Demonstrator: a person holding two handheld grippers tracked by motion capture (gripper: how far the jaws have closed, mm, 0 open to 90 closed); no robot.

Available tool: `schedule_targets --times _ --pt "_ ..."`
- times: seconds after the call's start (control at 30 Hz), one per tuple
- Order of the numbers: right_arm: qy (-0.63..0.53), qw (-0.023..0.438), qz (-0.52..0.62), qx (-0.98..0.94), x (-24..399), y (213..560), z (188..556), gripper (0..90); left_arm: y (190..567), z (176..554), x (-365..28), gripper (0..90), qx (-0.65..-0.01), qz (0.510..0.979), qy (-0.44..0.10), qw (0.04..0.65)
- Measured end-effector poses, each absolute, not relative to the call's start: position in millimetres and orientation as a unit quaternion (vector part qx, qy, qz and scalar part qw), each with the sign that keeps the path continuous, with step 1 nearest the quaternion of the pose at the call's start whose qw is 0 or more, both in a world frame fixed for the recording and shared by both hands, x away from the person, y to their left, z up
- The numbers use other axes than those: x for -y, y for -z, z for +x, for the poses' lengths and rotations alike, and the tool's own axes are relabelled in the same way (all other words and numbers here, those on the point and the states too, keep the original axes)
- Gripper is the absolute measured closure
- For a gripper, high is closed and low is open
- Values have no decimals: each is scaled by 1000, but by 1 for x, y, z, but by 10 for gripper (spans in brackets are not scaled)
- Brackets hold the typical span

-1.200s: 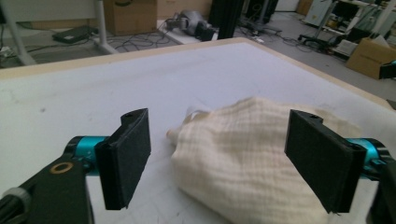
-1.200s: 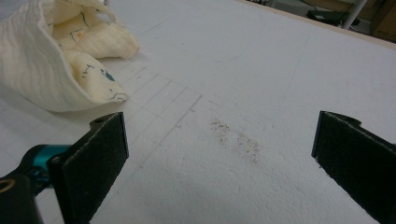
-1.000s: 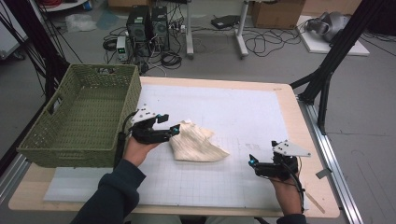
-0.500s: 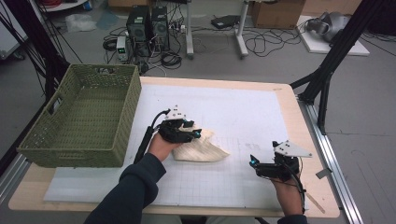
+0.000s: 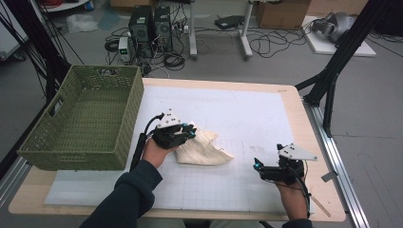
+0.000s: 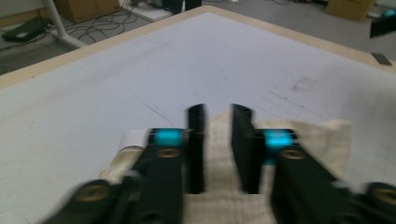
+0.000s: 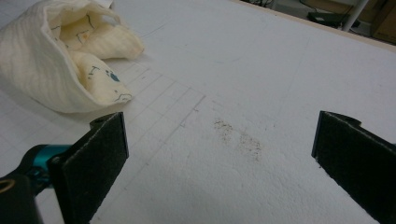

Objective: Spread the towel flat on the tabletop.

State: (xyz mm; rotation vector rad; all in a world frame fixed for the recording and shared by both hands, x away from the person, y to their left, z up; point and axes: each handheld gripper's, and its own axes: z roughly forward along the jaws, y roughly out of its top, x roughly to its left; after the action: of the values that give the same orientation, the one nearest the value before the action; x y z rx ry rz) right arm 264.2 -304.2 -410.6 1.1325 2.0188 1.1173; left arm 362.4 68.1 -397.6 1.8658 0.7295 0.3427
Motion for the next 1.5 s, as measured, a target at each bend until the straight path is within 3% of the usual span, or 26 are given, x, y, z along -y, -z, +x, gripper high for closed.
schedule_targets --times 0.03,0.17,0.2,0.23,0.3,0.33,0.93,1.1,1.37,1.43,1.5 --pt "-417 282 421 -754 303 410 265 29 400 365 -65 485 -308 785 -136 519" --pt "-418 281 422 -754 303 410 266 28 410 370 -50 444 -305 806 -125 492" --pt "-416 281 422 -755 304 411 266 28 413 370 -47 563 -300 811 -122 487" --pt "-416 281 422 -755 304 411 266 28 415 370 -46 563 -292 818 -123 481" --pt "-417 280 423 -754 305 411 266 28 415 367 -45 847 -274 825 -134 476" --pt "-417 281 423 -754 306 411 265 28 414 366 -45 872 -272 823 -139 479" --pt "-422 278 420 -753 301 410 265 28 405 313 -116 880 -282 794 -147 518" --pt "-437 257 420 -753 291 408 271 32 409 300 -138 879 -299 788 -159 514" --pt "-425 228 390 -785 254 414 288 78 416 282 -166 877 -318 797 -177 482" --pt "-424 219 379 -793 243 417 291 168 418 279 -171 875 -320 800 -178 476" --pt "-428 212 370 -796 233 420 294 186 418 278 -175 869 -322 800 -175 475"
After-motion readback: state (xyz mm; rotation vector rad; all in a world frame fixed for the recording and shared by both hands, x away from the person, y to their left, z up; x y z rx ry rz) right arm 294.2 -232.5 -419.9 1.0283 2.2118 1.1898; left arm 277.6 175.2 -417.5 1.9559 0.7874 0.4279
